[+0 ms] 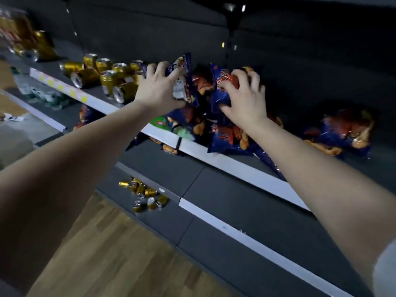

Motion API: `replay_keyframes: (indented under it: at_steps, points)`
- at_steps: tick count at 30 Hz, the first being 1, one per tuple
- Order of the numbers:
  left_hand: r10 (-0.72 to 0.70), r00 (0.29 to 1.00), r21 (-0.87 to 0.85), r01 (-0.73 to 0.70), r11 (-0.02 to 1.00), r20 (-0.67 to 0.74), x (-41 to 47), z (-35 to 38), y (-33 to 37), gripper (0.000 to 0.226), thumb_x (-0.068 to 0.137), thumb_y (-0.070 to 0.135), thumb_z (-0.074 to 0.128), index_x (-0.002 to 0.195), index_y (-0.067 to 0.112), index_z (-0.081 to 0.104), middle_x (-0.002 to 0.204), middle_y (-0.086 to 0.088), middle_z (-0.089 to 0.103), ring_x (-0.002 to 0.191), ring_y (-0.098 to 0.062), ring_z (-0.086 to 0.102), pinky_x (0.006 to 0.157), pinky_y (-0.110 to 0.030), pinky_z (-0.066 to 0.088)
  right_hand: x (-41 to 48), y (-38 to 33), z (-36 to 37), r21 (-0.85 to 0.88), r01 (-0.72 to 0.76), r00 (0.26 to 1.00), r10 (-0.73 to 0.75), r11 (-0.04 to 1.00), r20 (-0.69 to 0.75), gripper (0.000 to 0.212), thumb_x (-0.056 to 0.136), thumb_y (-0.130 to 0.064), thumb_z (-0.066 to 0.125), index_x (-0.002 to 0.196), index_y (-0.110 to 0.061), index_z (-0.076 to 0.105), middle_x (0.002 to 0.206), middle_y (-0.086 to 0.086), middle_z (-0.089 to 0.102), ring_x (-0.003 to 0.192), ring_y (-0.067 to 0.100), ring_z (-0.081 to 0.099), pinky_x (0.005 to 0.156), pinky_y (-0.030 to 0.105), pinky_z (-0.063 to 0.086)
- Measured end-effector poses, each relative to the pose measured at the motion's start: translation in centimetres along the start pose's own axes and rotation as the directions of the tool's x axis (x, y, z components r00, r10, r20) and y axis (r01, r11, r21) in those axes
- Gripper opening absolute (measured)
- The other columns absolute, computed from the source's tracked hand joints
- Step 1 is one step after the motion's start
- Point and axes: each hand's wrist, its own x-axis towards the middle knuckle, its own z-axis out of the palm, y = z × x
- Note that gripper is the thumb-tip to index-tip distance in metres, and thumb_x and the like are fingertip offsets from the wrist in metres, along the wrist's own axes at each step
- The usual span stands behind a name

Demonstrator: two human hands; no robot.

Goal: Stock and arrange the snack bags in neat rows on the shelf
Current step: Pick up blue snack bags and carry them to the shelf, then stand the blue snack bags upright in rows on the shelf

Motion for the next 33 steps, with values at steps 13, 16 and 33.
replay_keyframes:
  at_steps: [13, 16, 33]
  points:
    - [0.315, 0.949, -0.128, -0.313, 0.941, -0.001, 8.2, 2.7, 17.2, 0.073, 0.075, 0.049, 0.068, 0.135, 0.021, 0.038, 0.142, -0.018, 0.033, 0.132, -0.043, 0.025, 0.102, -0.056, 0.029, -4.6, 12.7, -1.7, -0.162, -0.31, 0.949, 0.314, 0.937, -0.003, 0.051, 0.085, -0.038, 0.062, 0.132, -0.027, 0.046, 0.146, 0.012, 0.031, 0.129, 0.046, 0.028, 0.099, 0.056, 0.034]
    - [0.426, 0.905, -0.151, -0.422, 0.894, -0.008, 8.6, 3.9, 20.9, 0.076, 0.073, 0.048, 0.069, 0.138, 0.025, 0.036, 0.145, -0.014, 0.03, 0.133, -0.043, 0.024, 0.102, -0.057, 0.03, -6.9, 14.9, -2.0, -0.212, -0.367, 0.928, 0.373, 0.906, -0.012, 0.051, 0.083, -0.037, 0.064, 0.131, -0.025, 0.049, 0.144, 0.012, 0.034, 0.126, 0.046, 0.03, 0.096, 0.056, 0.036]
    - [0.825, 0.562, -0.28, -0.802, 0.528, -0.055, 5.7, 8.8, 38.7, 0.079, 0.072, 0.046, 0.069, 0.14, 0.033, 0.032, 0.147, -0.007, 0.024, 0.133, -0.035, 0.022, 0.101, -0.055, 0.029, -22.6, 23.0, -3.9, -0.336, -0.721, 0.662, 0.745, 0.606, -0.08, 0.045, 0.081, -0.032, 0.066, 0.124, -0.021, 0.056, 0.141, 0.012, 0.04, 0.131, 0.047, 0.029, 0.09, 0.059, 0.039]
